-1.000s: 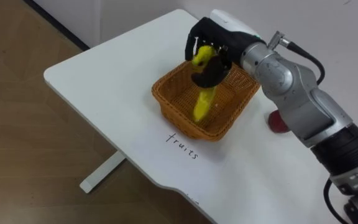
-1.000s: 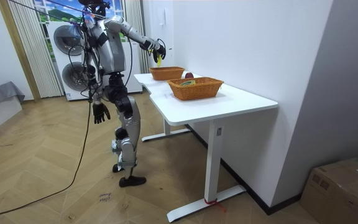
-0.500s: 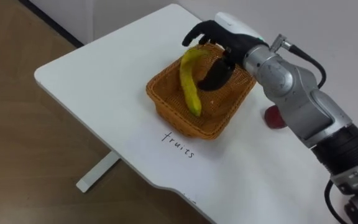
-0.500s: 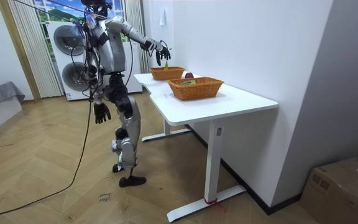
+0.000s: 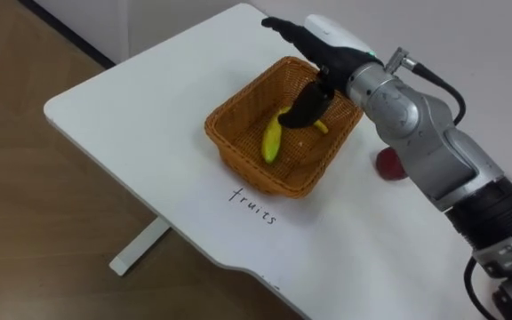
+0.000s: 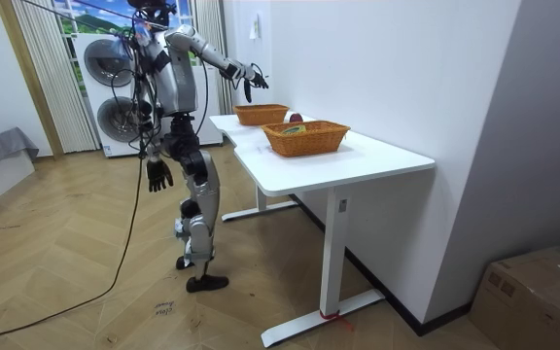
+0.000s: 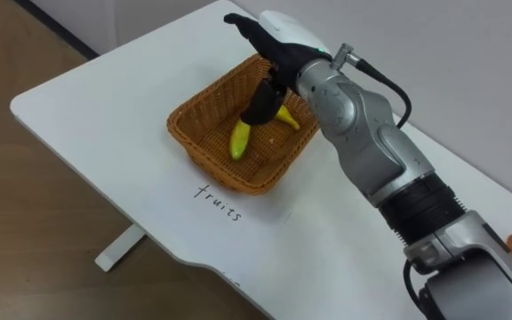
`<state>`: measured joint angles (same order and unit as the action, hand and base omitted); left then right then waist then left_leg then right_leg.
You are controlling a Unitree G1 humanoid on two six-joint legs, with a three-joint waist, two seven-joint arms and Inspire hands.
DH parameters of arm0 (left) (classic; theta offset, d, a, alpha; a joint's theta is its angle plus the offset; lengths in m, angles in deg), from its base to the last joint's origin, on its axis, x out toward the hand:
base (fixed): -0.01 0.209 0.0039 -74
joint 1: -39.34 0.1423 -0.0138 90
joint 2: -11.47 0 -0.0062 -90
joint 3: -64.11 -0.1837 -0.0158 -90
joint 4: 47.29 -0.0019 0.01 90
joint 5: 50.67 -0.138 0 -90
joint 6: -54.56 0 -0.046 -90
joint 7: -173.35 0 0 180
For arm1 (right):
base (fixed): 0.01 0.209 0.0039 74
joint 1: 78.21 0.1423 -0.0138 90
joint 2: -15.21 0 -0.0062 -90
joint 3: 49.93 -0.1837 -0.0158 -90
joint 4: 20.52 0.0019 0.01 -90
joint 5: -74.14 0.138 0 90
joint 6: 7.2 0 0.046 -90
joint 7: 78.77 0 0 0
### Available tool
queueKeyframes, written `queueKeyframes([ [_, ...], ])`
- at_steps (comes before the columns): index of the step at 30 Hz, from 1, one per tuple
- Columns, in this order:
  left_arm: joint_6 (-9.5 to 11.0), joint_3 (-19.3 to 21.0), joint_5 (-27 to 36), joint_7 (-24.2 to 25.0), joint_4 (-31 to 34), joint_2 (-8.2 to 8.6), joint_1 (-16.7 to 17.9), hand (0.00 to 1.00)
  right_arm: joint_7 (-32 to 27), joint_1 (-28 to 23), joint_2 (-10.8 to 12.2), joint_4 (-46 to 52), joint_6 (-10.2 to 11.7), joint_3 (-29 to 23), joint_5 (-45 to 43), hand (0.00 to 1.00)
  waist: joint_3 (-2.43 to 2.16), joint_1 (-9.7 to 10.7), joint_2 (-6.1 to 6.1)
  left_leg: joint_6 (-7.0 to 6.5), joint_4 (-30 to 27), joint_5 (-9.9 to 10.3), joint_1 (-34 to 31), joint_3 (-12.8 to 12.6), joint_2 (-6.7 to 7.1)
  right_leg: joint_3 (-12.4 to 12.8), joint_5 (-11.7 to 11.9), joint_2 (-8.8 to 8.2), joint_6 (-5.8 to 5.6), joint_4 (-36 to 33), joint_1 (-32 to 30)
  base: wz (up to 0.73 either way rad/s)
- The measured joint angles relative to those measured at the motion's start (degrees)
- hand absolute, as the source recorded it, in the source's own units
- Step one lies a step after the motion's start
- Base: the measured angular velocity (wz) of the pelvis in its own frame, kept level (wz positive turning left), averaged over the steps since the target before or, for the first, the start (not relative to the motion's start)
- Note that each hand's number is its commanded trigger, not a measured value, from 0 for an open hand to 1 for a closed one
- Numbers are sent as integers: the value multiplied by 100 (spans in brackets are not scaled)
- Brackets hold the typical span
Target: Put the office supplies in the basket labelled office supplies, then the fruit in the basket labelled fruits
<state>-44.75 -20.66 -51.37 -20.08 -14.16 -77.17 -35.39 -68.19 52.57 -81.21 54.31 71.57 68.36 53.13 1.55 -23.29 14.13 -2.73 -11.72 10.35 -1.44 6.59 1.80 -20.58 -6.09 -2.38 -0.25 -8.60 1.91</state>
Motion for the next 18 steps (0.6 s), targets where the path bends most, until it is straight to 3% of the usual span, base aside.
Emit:
queueKeyframes([
  [18, 0, -103, -2, -13, 0, -4, 0, 0, 0, 0, 0, 0, 15, 0, -1, 0, -7, 0, -8, 1, -11, -3, 6, -4, -1, 1, 0, 1, 1, -1, 6, 0],
])
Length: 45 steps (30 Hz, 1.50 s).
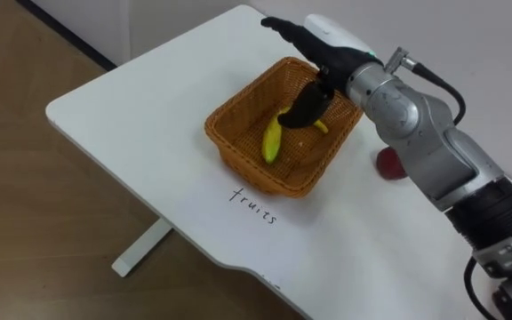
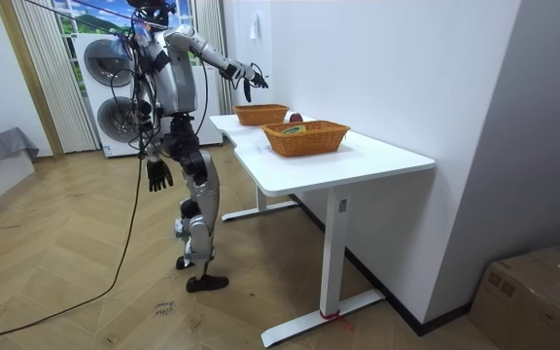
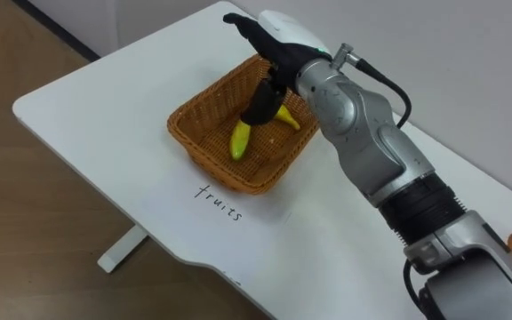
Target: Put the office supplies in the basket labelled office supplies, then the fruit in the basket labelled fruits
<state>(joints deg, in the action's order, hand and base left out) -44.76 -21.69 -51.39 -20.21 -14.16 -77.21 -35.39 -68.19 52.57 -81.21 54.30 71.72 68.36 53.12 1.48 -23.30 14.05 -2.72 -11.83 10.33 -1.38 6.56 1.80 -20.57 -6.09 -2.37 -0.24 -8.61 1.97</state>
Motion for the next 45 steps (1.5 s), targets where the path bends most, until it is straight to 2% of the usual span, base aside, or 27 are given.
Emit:
queueKeyframes([
  [5, -3, 11, -4, 1, 0, 0, 2, 0, -42, -1, 0, 0, 0, 0, 16, 0, 0, -19, 0, -1, -1, 0, 5, -4, -1, 21, 0, 2, 0, 0, 5, 0],
  [10, -5, 17, -3, 3, -6, -1, 11, 0, -240, -33, -26, 0, 20, -4, 401, 0, 1, -4, -2, 0, -7, 0, 20, 3, 0, 9, 0, 0, 0, 1, 36, 0],
  [16, -4, 131, -137, 68, 1, 14, 60, 0, -553, -62, -39, 0, 189, -71, 646, 0, -3, 35, -26, -1, -10, 0, 16, 3, 2, 1, 0, -5, 0, 1, 40, 0],
  [17, -5, 123, -137, 70, 4, 35, 74, 0, -625, -82, -39, -14, 236, -109, 865, 0, -11, 61, -57, -2, -14, 0, 21, -2, 4, 5, 1, -8, 0, 0, 47, 0],
  [19, -14, 118, -147, 78, 5, 89, 94, 0, -726, -112, -38, -72, 290, -168, 1189, 0, 4, 86, -135, -9, -3, -4, 81, -10, 8, 8, 1, -16, -1, 0, 100, 0],
  [23, -38, 103, -127, 65, 3, 137, 105, 0, -980, -328, -49, -176, 301, -351, 2264, 0, -24, 192, -265, -15, 2, -7, 119, -20, 10, 3, 1, -22, -1, 0, 138, 1],
  [24, -40, 104, -127, 42, 0, 173, 114, 0, -1021, -429, -47, -256, 301, -437, 2618, 0, -10, 249, -325, -20, 8, -11, 178, -5, 15, 0, 0, -28, -2, 0, 206, 5],
  [26, -39, 115, -138, 23, 5, 240, 151, 0, -1127, -678, -46, -279, 301, -619, 2987, 0, -43, 268, -405, -26, 28, -12, 242, -9, 23, -5, -8, -43, -15, -4, 255, 2],
  [27, -39, 117, -151, 24, 3, 280, 158, 0, -1190, -795, -34, -279, 301, -749, 3117, 0, -38, 280, -449, -29, 29, -12, 262, -7, 34, -5, -21, -53, -35, -4, 272, -5],
  [32, -43, 128, -353, 57, 160, 387, 235, 0, -1448, -1024, 25, -356, 311, -1223, 3337, 0, -44, 423, -541, -29, 13, -12, 256, 6, 58, 6, -43, -65, -41, -3, 277, -1],
  [38, -53, 200, -408, 128, 172, 430, 220, 0, -1840, -1024, 47, -663, 419, -1602, 3365, 0, -75, 456, -613, -37, 6, -14, 259, -12, 76, 62, -41, -80, -38, -6, 277, 0],
  [40, -54, 222, -403, 159, 171, 447, 226, 0, -1996, -1024, 47, -744, 422, -1662, 3378, 0, -81, 461, -653, -53, -6, -25, 282, -35, 80, 63, -40, -89, -38, -7, 301, 0],
  [45, -72, 225, -395, 174, 166, 469, 233, 0, -2275, -1024, 98, -1062, 540, -1670, 3529, 0, -93, 629, -769, -67, -10, -32, 301, -43, 96, 34, -40, -112, -39, -8, 329, 1],
])
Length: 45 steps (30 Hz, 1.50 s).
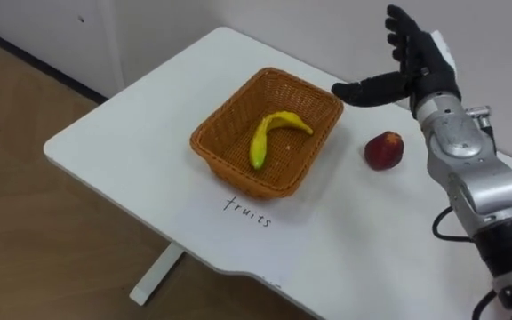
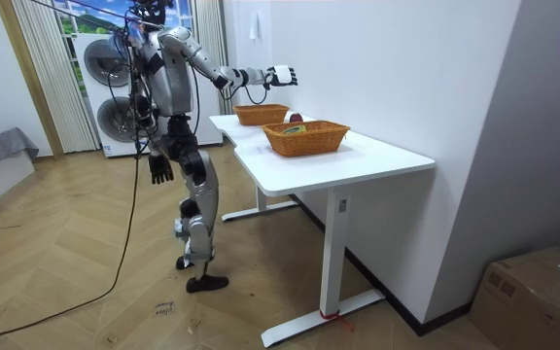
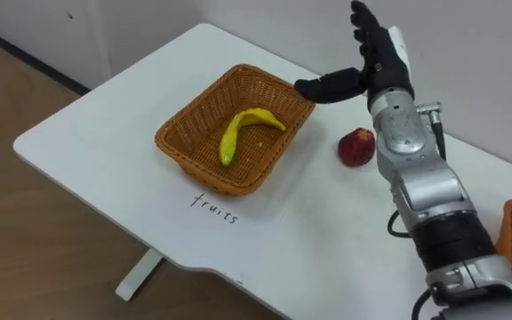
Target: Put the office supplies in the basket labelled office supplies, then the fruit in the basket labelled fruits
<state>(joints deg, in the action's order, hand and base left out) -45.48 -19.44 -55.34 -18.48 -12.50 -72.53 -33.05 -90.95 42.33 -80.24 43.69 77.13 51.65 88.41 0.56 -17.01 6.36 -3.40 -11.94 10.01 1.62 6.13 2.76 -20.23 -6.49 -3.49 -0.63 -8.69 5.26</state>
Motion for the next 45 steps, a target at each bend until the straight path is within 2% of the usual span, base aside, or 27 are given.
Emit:
queueKeyframes([
  [5, -3, -2, -6, 1, 12, 112, -19, 0, -100, 0, 62, -404, 6, -117, 477, 0, 2, 149, -149, -13, -32, 11, -4, 22, 15, -33, -1, -20, -2, -5, 26, 3],
  [9, -9, 7, -6, 2, 20, 192, 54, 0, -164, -1, 75, -584, 6, -377, 709, 0, -24, 250, -225, -18, -24, -3, 20, 23, 21, -42, -6, -29, -9, -11, 44, 0],
  [18, -42, 7, -5, 19, 59, 245, 213, 0, -270, -61, 74, -768, 6, -402, 798, 0, -42, 294, -188, -25, 22, 6, 213, 24, 27, -40, -41, -35, -42, -8, 219, 0],
  [20, -42, 7, -5, 20, 59, 245, 233, 0, -281, -66, 74, -770, 6, -402, 804, 0, -27, 291, -210, -26, 19, 5, 219, 27, 29, -43, -40, -38, -42, -9, 230, 0],
  [29, -71, 7, -2, 17, 73, 254, 339, 0, -348, -142, 74, -769, 7, -410, 1034, 0, -31, 345, -202, -32, -24, 11, 100, 43, 58, -53, -52, -53, -43, 8, 147, 1],
  [35, -85, 5, -2, 85, 74, 222, 200, 0, -342, -125, 74, -1187, 22, -648, 1068, 0, -30, 402, -217, -50, -84, -1, -41, 91, 84, -40, -52, -61, -50, -11, 43, 3],
  [39, -44, -108, -5, 84, 73, 224, 100, 0, -433, -112, 55, -1380, 69, -666, 1114, 0, -56, 418, -199, -43, -118, -9, -288, 86, 70, -38, -48, -64, -43, -117, -238, 0],
  [45, -41, -234, -2, 92, 81, 213, -35, 0, -459, 68, 32, -1846, 71, -665, 1087, 0, -10, 435, -261, -42, -177, -31, -624, 85, 75, -127, -30, -79, -22, -129, -525, 2],
])
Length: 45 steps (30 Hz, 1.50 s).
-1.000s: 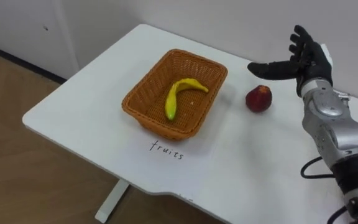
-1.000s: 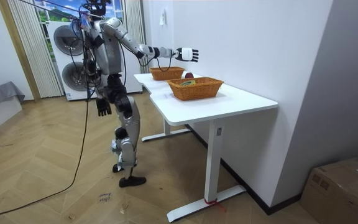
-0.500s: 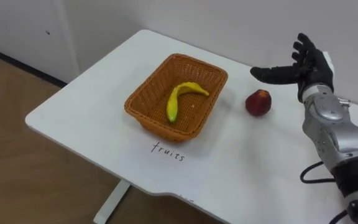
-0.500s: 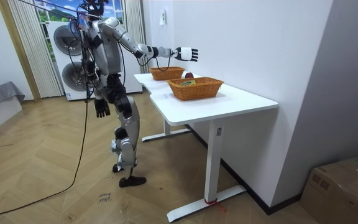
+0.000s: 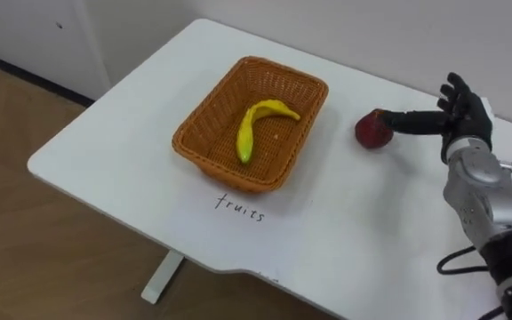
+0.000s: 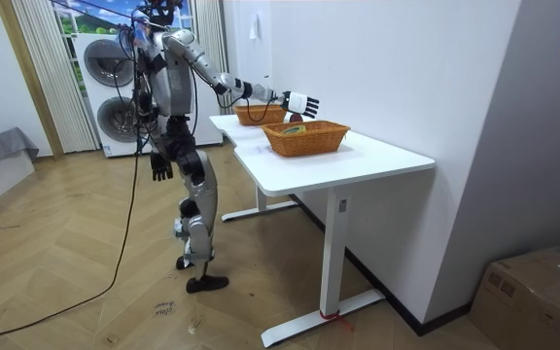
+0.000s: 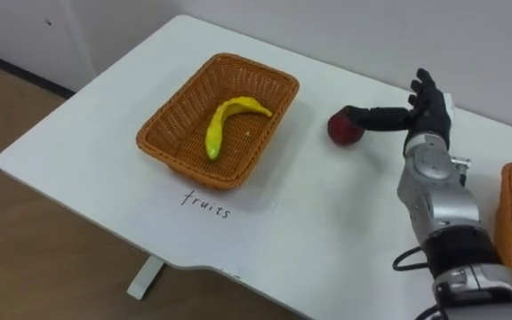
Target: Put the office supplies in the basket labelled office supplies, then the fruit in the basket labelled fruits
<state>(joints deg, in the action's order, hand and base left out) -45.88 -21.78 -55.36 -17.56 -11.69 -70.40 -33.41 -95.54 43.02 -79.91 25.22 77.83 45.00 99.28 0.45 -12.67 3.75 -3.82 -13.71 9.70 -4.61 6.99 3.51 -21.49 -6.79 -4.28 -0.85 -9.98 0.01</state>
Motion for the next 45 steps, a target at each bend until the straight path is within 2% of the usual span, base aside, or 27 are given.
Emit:
queueKeyframes([
  [6, 3, -5, 1, 45, -36, -2, -143, 0, 86, 437, -8, -637, 28, 1, -49, 0, 13, -25, 2, 0, -10, -8, -232, -4, 1, 4, 2, 1, 3, -4, -237, 1],
  [8, 6, -54, 29, 44, -82, -18, -302, 0, 89, 690, -14, -980, 64, 28, -46, 0, 43, -39, 6, 3, -9, -20, -306, 12, 1, 34, 7, 3, 11, -6, -316, -2],
  [9, 22, -116, 55, 44, -83, -44, -401, 0, 89, 825, -20, -1114, 65, 48, -45, 0, 74, -37, 12, 6, -10, -29, -361, 17, 0, 35, 11, 4, 17, -9, -369, 0],
  [11, 80, -220, 76, 39, -86, -81, -523, 0, 91, 931, -37, -1217, 71, 54, -55, 0, 92, -37, 17, 9, -14, -38, -429, 15, 0, 0, 15, 0, 22, -27, -463, 0],
  [18, 224, -275, 198, 35, -117, -86, -698, 0, 74, 937, -105, -1220, 203, 57, -198, 0, 100, -64, 52, 1, -12, -43, -518, -65, -7, 45, 14, -13, 22, -76, -630, -5],
  [24, 342, -431, 207, 36, -277, -99, -772, 0, 79, 937, -105, -1215, 235, 69, -301, 0, 102, -185, 107, -3, 3, -46, -537, -144, -23, 89, 19, -13, 27, -80, -693, -7],
  [29, 355, -446, 207, 36, -351, -98, -768, 0, 147, 937, -105, -1216, 244, 175, -303, 0, 111, -201, 123, -3, 4, -46, -538, -145, -25, 88, 22, -11, 30, -79, -694, 0],
  [33, 449, -445, 207, 41, -435, -98, -785, 0, 205, 937, -105, -1216, 251, 199, -630, 0, 111, -196, 123, -3, 7, -46, -548, -150, -28, 90, 23, -10, 31, -77, -701, 0],
  [39, 470, -460, 292, 39, -541, -96, -914, 0, 366, 936, -106, -1201, 258, 347, -1192, 0, 108, -196, 127, -3, 11, -46, -558, -147, -32, 94, 23, -7, 31, -77, -712, 0],
  [45, 550, -576, 288, 37, -743, -107, -918, 0, 402, 936, -108, -1201, 278, 669, -1247, 0, 108, -204, 138, -3, 9, -46, -552, -124, -34, 99, 23, -8, 31, -77, -711, 0],
])
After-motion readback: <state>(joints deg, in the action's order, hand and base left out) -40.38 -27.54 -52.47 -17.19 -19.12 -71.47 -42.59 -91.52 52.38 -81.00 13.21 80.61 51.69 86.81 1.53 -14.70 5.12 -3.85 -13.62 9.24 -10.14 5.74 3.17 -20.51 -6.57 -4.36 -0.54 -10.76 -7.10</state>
